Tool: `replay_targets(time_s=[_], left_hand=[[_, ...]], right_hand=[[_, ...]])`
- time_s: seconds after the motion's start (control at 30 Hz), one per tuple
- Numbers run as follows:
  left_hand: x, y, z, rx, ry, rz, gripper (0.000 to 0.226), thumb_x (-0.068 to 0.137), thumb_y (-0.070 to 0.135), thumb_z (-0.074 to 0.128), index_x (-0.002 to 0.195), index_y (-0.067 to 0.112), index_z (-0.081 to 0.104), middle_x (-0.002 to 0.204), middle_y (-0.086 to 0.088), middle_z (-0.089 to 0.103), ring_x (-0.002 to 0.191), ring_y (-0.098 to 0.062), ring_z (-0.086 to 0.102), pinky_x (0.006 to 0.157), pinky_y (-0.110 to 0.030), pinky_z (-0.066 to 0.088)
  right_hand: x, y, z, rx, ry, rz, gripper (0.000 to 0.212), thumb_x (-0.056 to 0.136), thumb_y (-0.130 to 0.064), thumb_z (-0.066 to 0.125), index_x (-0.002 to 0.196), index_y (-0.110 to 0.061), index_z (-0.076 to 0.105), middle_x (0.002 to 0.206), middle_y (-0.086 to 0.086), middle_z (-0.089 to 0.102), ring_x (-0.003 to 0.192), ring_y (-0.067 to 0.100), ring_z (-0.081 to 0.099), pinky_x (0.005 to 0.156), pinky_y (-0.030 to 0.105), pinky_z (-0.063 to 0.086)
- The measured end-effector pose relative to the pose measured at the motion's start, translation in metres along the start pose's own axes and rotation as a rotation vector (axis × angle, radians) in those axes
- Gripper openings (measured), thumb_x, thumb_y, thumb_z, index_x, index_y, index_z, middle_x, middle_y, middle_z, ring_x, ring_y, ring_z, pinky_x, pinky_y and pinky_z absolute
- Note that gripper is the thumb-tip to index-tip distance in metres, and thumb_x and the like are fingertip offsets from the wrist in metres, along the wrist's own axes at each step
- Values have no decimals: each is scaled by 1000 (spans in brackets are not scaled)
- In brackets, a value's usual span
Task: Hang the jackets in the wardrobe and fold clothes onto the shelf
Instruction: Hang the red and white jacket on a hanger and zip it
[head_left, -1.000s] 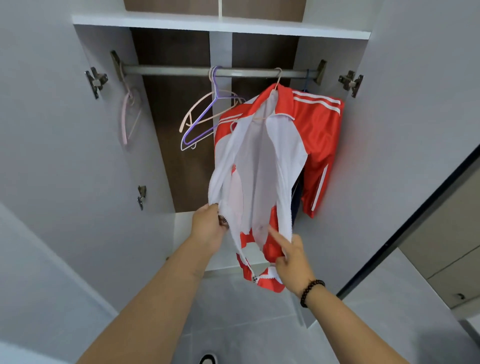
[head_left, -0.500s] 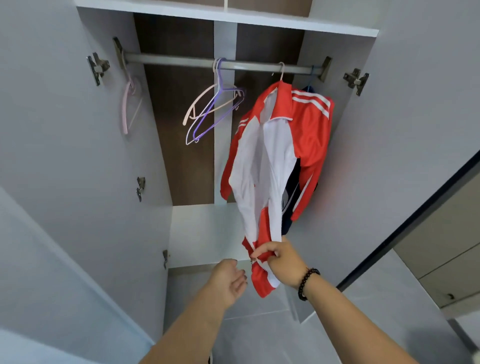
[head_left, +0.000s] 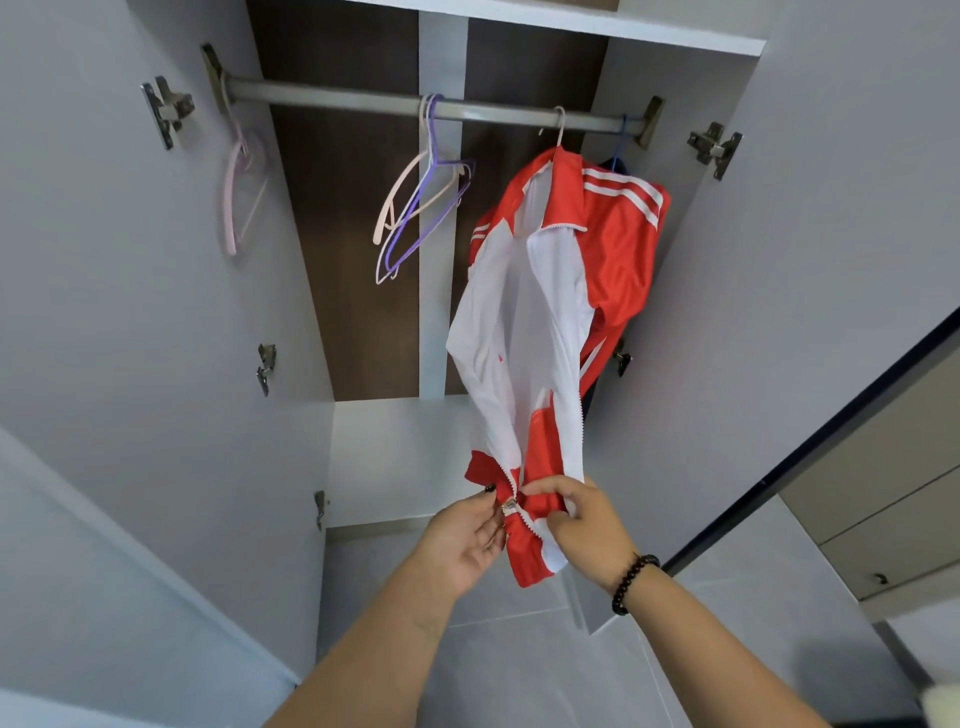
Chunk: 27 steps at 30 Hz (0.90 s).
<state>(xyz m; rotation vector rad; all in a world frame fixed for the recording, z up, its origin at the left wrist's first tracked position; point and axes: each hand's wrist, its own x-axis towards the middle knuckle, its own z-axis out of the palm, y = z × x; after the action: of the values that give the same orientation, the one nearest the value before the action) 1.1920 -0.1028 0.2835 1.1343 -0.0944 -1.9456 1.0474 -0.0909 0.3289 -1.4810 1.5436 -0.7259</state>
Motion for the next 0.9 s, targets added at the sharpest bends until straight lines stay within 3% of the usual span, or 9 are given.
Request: replay_targets(time_s=[0.07, 0.17, 0.2, 0.27, 0.33, 0.47, 0.57, 0.77, 0.9], left_hand=[[-1, 2, 2, 22, -62, 52, 23, 100, 14, 48, 111, 4, 66, 98, -8, 76, 92, -18, 70, 79, -31, 53], [-5, 3, 4, 57, -127, 120, 35, 105, 14, 31, 120, 7, 62, 114, -6, 72, 106, -16, 67, 96, -35, 49], [-6, 2, 3, 48, -143, 142, 35, 105, 13, 30, 122, 8, 60, 115, -6, 71, 108, -17, 67, 102, -37, 46], [-10, -1, 2, -9, -173, 187, 32, 104, 9, 33, 124, 6, 57, 116, -9, 71, 106, -20, 68, 98, -37, 49], [-16, -4, 2, -59, -232, 224, 31, 100, 6, 40, 126, 1, 57, 112, -11, 71, 103, -21, 69, 87, -33, 55], [-24, -8, 1, -131, -336, 278, 29, 91, 4, 50, 117, -2, 61, 105, -16, 69, 94, -24, 68, 98, -36, 48], [-26, -4, -4, -179, -326, 314, 32, 89, 4, 51, 119, -3, 59, 107, -19, 68, 96, -27, 67, 101, -39, 47], [-31, -5, -11, -168, -249, 303, 32, 83, 9, 58, 113, 0, 62, 95, -13, 71, 84, -22, 70, 79, -30, 54], [-32, -6, -10, -165, -218, 283, 28, 92, 6, 51, 118, 0, 59, 95, -13, 70, 86, -21, 69, 84, -31, 51]], right_hand=[[2, 3, 0, -55, 37, -13, 43, 85, 9, 43, 92, -26, 67, 117, 4, 50, 109, 17, 51, 100, 23, 41], [4, 11, 6, -164, 143, -14, 29, 90, -1, 47, 103, -22, 64, 117, 0, 39, 110, 19, 49, 84, -2, 32], [4, 14, 9, -194, 207, -40, 27, 90, -3, 50, 107, -19, 64, 120, -2, 34, 114, 17, 46, 85, -3, 30], [0, 15, 15, -257, 365, -173, 25, 88, -5, 58, 109, -17, 64, 123, -6, 31, 117, 11, 39, 95, 11, 31], [-4, 11, 21, -305, 450, -394, 22, 84, -9, 63, 103, -19, 67, 115, -6, 39, 107, 11, 45, 91, 21, 36], [-7, 3, 35, -345, 307, -616, 16, 82, -17, 65, 98, -18, 65, 98, -8, 49, 88, 6, 53, 80, 15, 43], [-3, 0, 40, -263, 217, -560, 12, 83, -17, 67, 95, -16, 66, 95, -7, 51, 83, 2, 55, 76, 9, 44], [5, 1, 37, -311, 117, -475, 16, 80, -24, 72, 87, -22, 59, 87, -11, 50, 77, 2, 54, 70, 18, 49], [8, 0, 34, -308, 113, -411, 22, 75, -27, 74, 80, -23, 54, 81, -11, 52, 73, 4, 54, 67, 18, 48]])
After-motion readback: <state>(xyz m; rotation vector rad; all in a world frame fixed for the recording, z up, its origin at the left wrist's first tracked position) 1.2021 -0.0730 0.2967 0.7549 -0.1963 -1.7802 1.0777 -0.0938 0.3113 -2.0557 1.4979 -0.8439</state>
